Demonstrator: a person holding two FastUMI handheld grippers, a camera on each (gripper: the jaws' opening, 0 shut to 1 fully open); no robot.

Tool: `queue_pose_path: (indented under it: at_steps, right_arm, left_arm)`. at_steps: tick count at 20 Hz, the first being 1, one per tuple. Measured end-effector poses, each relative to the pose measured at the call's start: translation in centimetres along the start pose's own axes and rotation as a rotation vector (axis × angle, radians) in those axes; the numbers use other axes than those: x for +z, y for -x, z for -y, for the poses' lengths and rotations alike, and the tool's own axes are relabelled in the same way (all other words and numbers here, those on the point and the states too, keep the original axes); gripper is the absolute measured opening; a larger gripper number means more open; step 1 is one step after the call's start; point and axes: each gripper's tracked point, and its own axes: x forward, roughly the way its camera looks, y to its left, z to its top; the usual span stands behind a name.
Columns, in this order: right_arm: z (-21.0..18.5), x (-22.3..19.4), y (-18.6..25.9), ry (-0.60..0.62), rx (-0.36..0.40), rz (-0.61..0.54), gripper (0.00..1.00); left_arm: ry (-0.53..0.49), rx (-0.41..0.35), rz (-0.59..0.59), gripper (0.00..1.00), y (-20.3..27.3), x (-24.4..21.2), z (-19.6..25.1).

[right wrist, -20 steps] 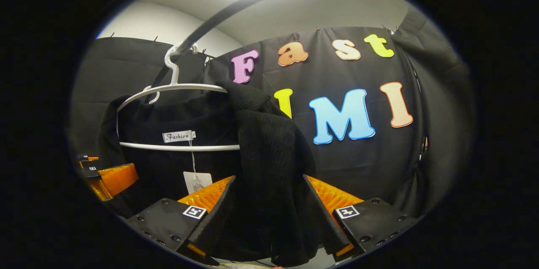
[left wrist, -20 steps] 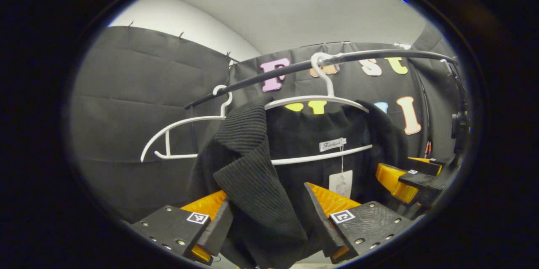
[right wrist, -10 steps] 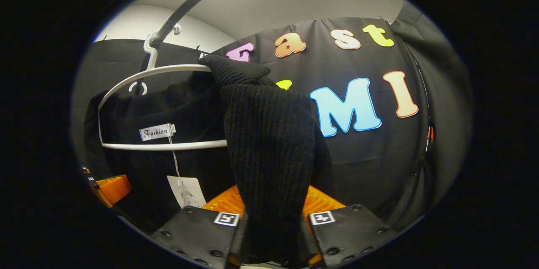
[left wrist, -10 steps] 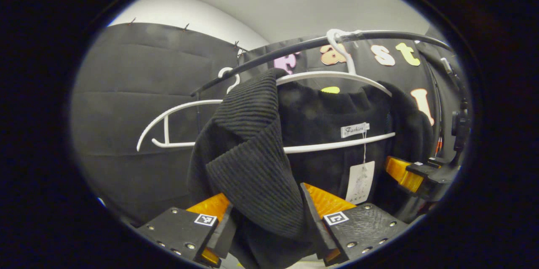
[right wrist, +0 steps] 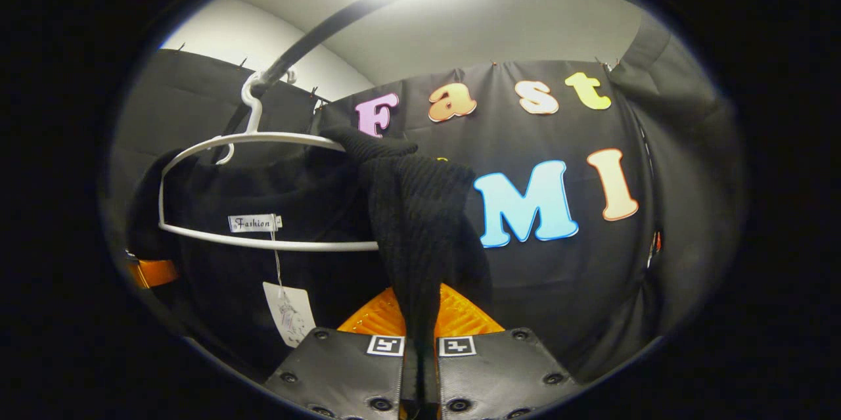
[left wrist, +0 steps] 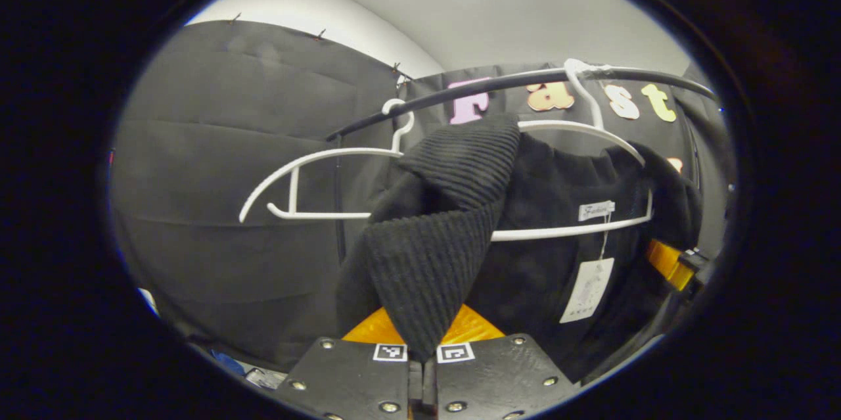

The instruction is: Grasp the clothes on the hanger with both hands and then place them into the laundry hamper below.

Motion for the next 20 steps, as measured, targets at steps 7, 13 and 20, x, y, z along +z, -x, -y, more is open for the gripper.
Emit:
queue_pose_path:
  at_steps: [7,13,20]
  right_arm:
    - [2.3,3.0,0.8,0.061,-0.085,0.074,0.05]
    - [3.6,4.7,0.5,0.076,-0.131,0.109,0.05]
    - [6.0,7.2,-0.5,0.068,-0.192,0.173,0.06]
  left_arm:
    - [-0.047,-0.029,0.048,0.0,3.0,3.3,-1.3]
    - [-0.073,-0.054,0.065,0.0,4.7,5.8,-2.2]
    - [-0.021,-0.009,0.141,0.0,4.1,11.0,-6.4]
